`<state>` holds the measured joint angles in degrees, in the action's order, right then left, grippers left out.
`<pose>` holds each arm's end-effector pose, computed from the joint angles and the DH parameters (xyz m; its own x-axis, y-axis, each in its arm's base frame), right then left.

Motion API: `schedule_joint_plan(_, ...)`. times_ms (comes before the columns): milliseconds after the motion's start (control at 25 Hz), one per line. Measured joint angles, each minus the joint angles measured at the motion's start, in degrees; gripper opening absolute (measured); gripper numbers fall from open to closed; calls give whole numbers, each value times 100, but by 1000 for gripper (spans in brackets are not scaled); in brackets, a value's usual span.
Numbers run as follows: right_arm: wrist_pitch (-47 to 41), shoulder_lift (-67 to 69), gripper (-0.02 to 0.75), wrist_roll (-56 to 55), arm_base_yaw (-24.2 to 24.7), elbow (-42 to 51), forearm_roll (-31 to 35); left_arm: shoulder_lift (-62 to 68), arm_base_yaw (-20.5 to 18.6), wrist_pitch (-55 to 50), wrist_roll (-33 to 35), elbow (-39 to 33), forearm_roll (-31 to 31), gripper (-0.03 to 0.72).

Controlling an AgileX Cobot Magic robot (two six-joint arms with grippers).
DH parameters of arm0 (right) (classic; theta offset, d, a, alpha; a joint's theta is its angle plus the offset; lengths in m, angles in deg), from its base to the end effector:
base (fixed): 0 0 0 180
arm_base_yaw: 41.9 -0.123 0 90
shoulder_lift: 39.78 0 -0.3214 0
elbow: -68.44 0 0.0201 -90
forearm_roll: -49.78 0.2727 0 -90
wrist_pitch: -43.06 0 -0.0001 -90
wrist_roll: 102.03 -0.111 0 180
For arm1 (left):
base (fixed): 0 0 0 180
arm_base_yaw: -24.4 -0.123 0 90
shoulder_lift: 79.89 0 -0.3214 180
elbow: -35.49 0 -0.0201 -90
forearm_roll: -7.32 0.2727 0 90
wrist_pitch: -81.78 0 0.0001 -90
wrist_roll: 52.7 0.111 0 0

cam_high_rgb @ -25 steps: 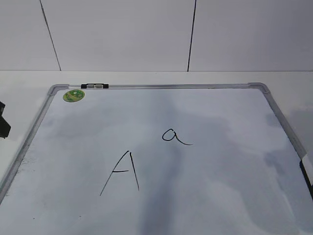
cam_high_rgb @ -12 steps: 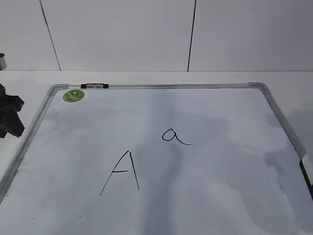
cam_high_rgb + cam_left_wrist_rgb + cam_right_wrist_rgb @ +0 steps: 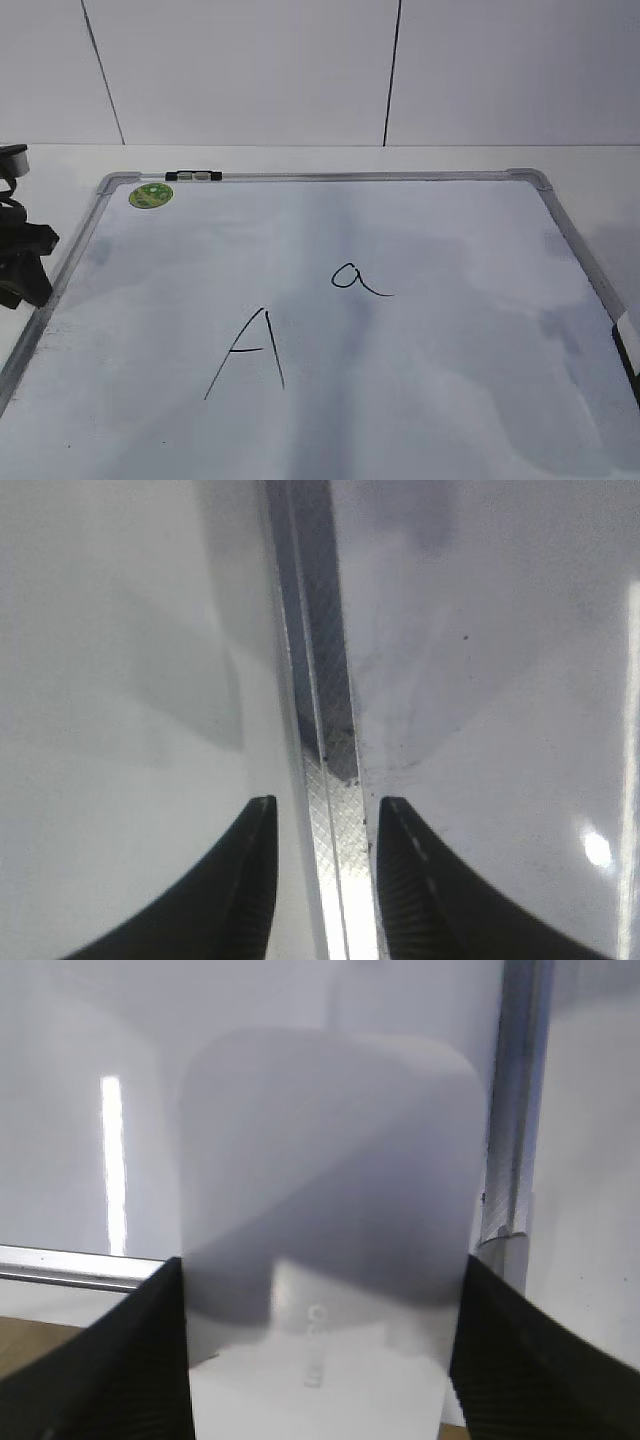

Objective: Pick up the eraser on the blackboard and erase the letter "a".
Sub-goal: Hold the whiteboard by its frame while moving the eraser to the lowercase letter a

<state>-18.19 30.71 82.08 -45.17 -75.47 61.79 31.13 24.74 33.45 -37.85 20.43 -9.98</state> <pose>0.1822 0.0307 0.2609 -0.9764 -0.0260 -0.2145 -0.0667 0.9806 0.1845 0.3603 -0.0268 0.1712 -0.9894 0.0595 -0.1323 0.0870 0.9730 -0.2136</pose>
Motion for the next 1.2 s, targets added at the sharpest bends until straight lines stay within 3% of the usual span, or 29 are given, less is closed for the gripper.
schedule_joint_plan(720,32,0,575,0,0,0,0,342,-5,59,13,13,0,230)
schedule_joint_plan(960,32,0,575,0,0,0,0,336,-5,59,13,39,0,86)
schedule_joint_plan(1200,44,0,575,0,0,0,0,349,-5,59,13,41,-19,70)
